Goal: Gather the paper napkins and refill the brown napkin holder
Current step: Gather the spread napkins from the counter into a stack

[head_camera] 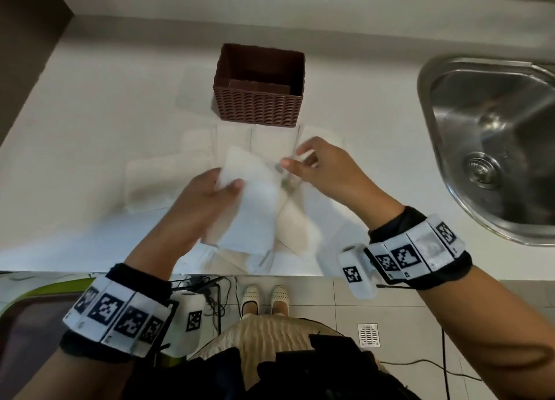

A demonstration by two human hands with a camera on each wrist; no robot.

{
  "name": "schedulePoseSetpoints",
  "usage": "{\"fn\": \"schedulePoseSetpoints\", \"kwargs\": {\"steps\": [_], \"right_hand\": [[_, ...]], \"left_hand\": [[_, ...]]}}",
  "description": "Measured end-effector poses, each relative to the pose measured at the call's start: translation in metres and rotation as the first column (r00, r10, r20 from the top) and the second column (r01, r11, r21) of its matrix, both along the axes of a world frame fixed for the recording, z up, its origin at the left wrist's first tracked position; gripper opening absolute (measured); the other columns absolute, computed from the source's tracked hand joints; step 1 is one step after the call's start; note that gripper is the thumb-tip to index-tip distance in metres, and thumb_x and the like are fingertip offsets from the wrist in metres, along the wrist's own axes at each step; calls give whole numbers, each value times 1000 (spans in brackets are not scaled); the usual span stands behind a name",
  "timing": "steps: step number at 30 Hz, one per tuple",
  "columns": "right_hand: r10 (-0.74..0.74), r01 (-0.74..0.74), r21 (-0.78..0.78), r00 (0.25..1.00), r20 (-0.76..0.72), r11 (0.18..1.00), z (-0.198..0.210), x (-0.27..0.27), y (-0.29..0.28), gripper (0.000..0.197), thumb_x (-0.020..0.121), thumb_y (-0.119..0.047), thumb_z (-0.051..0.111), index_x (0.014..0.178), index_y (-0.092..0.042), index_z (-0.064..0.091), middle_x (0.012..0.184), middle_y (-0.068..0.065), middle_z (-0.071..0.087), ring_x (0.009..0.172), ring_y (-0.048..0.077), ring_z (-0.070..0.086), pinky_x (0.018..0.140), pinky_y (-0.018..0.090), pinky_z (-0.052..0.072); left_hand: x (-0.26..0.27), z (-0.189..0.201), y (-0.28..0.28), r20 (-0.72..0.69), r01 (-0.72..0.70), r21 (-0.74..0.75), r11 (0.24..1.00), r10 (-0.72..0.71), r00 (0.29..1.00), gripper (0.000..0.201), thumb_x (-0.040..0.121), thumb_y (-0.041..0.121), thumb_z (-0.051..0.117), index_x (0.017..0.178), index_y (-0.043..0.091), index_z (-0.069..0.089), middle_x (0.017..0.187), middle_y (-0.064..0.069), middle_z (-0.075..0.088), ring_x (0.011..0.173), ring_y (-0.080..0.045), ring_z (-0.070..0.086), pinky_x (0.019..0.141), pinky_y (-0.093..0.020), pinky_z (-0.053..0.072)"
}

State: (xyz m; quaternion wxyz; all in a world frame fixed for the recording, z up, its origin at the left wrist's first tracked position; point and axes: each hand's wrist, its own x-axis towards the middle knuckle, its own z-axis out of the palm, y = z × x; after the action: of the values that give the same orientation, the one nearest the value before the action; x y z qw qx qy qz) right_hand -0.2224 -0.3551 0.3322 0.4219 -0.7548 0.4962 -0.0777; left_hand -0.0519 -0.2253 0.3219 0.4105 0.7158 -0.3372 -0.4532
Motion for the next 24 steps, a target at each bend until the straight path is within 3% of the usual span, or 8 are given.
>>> {"fn": "schedulePoseSetpoints", "kwargs": {"steps": [3,5,6,14,16,18,21,24], "right_hand": [[-41,-40,-157,875,-482,987,-27,-29,3,85,71,-66,65,126,-4,47,123,15,49,113,31,49,93,41,44],[-56,-67,-191,817,-574,979,-43,-35,12,93,67,-67,67,131,-5,42,126,15,46,115,32,46,92,39,42],[-66,-56,-199,827,-559,978,-48,-35,14,94,66,-66,69,132,-5,41,126,15,45,115,32,45,92,38,42],[-60,-8,-133,863,-501,991,-50,-33,6,81,68,-59,73,127,-11,46,119,9,62,115,32,54,90,41,41],[-32,-38,-141,886,-463,989,-47,-38,2,44,74,-53,71,94,-16,56,91,4,64,94,29,58,69,32,43],[-20,-30,-132,931,-364,991,-38,-43,-2,39,81,-43,68,64,-22,40,66,-4,49,73,22,52,52,25,30],[20,-70,-185,966,-259,980,-13,-46,-7,35,85,-34,66,66,-18,42,62,-6,45,60,16,45,50,24,28],[154,-189,-184,969,-191,964,19,-46,-6,19,86,-29,66,75,-27,51,71,-13,55,68,5,51,58,14,35]], "left_hand": [[28,-2,14,-125,-194,-30,981,188,974,20,102,16,49,113,9,64,93,-1,72,87,-19,67,80,-30,52],[45,-3,23,-173,-234,-37,972,224,959,20,102,16,48,110,12,65,88,6,75,78,-7,72,70,-22,57],[53,-5,27,-165,-238,-29,971,230,959,20,102,18,49,109,15,67,87,9,76,76,-3,73,67,-22,57],[59,-9,33,-134,-249,-14,968,245,960,22,102,16,49,98,22,69,94,7,74,93,-16,66,86,-33,49],[61,-11,35,-135,-254,-20,967,249,959,21,102,17,49,98,23,69,99,5,73,95,-17,66,90,-35,48],[65,-13,38,-124,-279,-34,960,273,954,22,102,17,49,96,24,70,92,10,75,93,-13,66,88,-32,47],[71,-14,41,-101,-330,-58,942,323,941,24,102,16,50,90,24,69,82,14,75,89,-11,64,84,-27,45],[73,-12,43,-113,-348,-78,934,339,934,23,102,16,48,93,24,68,89,7,70,86,-15,62,81,-32,46]]}}
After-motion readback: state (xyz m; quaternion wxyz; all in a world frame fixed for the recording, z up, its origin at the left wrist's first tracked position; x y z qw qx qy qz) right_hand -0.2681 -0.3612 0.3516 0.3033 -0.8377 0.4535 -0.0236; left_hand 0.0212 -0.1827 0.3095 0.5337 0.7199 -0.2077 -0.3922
